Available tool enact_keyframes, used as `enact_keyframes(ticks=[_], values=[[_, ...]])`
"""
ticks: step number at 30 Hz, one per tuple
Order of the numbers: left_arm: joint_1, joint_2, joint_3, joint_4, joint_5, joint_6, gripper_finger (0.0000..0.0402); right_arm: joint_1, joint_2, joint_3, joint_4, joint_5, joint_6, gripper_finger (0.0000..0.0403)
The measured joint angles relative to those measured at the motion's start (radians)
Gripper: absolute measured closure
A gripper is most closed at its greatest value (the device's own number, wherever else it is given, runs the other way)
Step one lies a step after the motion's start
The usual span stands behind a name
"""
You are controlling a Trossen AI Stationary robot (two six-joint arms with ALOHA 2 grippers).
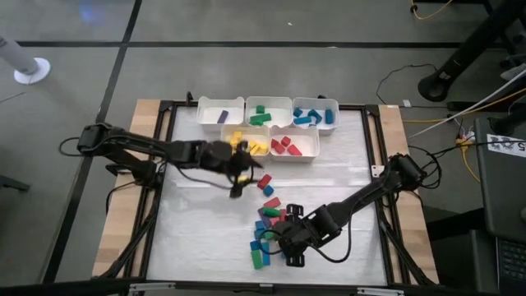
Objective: Sort blocks
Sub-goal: Put the yellow block into the bottom left bin
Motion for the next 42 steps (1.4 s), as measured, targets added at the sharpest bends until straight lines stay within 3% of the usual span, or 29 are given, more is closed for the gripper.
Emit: enact_keyframes(ticks=[11, 20, 42], values=[[-0.17, 0.0, 0.0, -0.031, 0.0, -0.125, 0.0192, 0.0, 0.001, -0.103, 0.18, -0.001, 0.002, 0.0171], [-0.261, 0.0, 0.0, -0.031, -0.001, -0.183, 0.0192, 0.0, 0.001, -0.16, 0.203, 0.029, 0.002, 0.0171], [-0.298, 0.0, 0.0, -0.028, -0.002, -0.227, 0.0192, 0.0, 0.045, -0.255, 0.361, 0.04, 0.008, 0.0171]])
